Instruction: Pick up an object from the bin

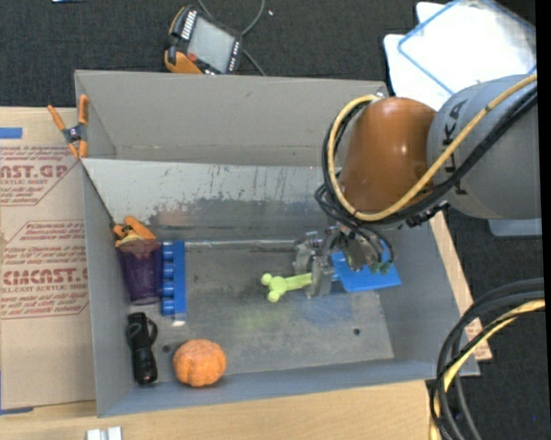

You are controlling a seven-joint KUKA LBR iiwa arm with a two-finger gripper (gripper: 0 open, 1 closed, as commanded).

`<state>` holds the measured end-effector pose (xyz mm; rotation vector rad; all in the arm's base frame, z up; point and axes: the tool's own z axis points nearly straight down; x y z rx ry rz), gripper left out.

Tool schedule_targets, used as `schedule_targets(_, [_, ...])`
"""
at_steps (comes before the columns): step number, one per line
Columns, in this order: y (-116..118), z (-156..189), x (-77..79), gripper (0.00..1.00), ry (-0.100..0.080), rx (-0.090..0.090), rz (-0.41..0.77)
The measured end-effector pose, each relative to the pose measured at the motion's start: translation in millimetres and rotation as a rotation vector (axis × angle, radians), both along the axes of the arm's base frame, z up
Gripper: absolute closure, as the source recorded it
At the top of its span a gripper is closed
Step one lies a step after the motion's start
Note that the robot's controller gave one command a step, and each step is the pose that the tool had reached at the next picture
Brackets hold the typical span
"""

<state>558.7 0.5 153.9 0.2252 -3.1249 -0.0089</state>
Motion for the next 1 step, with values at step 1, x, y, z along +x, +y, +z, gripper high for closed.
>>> schedule_targets(1, [0.1, 17.4, 0.6, 1.0, -0.002, 0.0, 0.0])
